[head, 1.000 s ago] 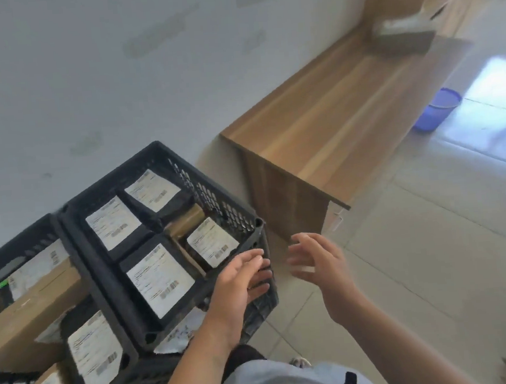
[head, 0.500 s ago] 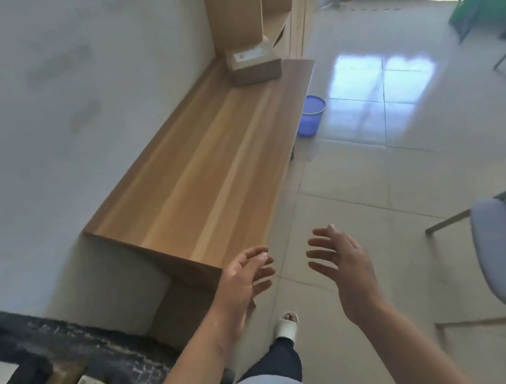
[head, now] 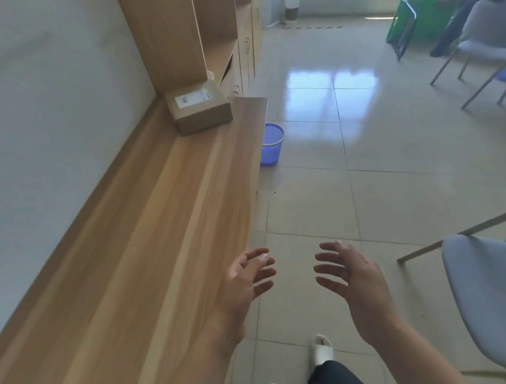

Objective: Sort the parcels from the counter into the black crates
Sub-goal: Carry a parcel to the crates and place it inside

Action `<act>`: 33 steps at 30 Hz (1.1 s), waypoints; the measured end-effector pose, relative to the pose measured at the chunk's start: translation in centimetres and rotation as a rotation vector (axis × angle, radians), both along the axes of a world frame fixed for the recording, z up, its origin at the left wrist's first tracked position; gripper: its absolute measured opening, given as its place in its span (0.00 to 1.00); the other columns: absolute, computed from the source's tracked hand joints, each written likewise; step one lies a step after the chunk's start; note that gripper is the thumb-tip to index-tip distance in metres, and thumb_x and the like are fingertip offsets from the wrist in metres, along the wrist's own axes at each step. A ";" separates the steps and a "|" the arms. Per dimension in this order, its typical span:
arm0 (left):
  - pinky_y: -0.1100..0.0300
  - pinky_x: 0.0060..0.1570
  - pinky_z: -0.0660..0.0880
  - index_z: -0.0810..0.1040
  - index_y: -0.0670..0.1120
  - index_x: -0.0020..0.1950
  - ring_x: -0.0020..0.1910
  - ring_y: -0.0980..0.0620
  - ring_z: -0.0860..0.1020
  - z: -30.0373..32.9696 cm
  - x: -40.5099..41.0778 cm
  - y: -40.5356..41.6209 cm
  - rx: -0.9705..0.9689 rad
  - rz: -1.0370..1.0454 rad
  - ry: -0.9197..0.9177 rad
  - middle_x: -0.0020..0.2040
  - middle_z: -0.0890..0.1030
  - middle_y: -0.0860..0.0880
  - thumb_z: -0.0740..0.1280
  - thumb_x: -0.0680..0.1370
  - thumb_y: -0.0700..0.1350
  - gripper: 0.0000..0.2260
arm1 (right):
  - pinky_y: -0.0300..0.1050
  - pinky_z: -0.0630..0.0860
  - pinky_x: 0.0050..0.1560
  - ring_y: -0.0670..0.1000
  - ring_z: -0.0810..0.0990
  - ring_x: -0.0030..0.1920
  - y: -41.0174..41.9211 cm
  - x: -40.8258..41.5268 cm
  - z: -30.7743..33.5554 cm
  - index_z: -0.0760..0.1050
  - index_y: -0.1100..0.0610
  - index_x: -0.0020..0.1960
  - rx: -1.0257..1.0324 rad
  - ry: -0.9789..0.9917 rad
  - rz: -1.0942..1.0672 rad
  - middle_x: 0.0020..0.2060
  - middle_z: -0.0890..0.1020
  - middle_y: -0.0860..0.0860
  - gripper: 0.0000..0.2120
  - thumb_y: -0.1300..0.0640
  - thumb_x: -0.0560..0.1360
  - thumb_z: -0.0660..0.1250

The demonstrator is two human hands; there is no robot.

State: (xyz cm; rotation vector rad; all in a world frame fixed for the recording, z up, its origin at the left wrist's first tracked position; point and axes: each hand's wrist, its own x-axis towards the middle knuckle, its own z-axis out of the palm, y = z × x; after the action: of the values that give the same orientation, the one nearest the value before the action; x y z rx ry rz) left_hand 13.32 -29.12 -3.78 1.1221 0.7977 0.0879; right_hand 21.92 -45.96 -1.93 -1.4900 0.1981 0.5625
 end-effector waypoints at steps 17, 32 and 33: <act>0.46 0.61 0.79 0.82 0.45 0.61 0.54 0.44 0.83 -0.5 25.6 7.2 0.076 0.250 0.141 0.55 0.85 0.43 0.67 0.82 0.43 0.09 | 0.52 0.80 0.50 0.57 0.84 0.49 8.9 33.2 -1.9 0.83 0.60 0.55 0.044 0.115 0.254 0.50 0.85 0.59 0.11 0.56 0.83 0.64; 0.49 0.63 0.77 0.79 0.50 0.60 0.60 0.47 0.79 -9.5 39.6 29.7 0.092 0.518 0.294 0.62 0.80 0.44 0.68 0.83 0.47 0.07 | 0.53 0.80 0.52 0.55 0.83 0.46 28.0 52.3 -3.3 0.83 0.60 0.54 -0.126 0.075 0.499 0.47 0.85 0.57 0.09 0.58 0.83 0.65; 0.47 0.65 0.76 0.77 0.51 0.62 0.61 0.47 0.78 -10.2 40.6 32.2 0.102 0.546 0.312 0.64 0.79 0.45 0.68 0.82 0.49 0.09 | 0.53 0.80 0.53 0.55 0.83 0.46 29.7 53.4 -3.3 0.83 0.60 0.54 -0.153 0.074 0.529 0.47 0.85 0.56 0.09 0.58 0.82 0.65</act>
State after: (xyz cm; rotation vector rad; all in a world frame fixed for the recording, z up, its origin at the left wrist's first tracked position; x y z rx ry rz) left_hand 53.88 3.08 -13.97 0.9982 1.3797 0.4207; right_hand 75.36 -16.24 -5.23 -1.6775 -0.1057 1.0451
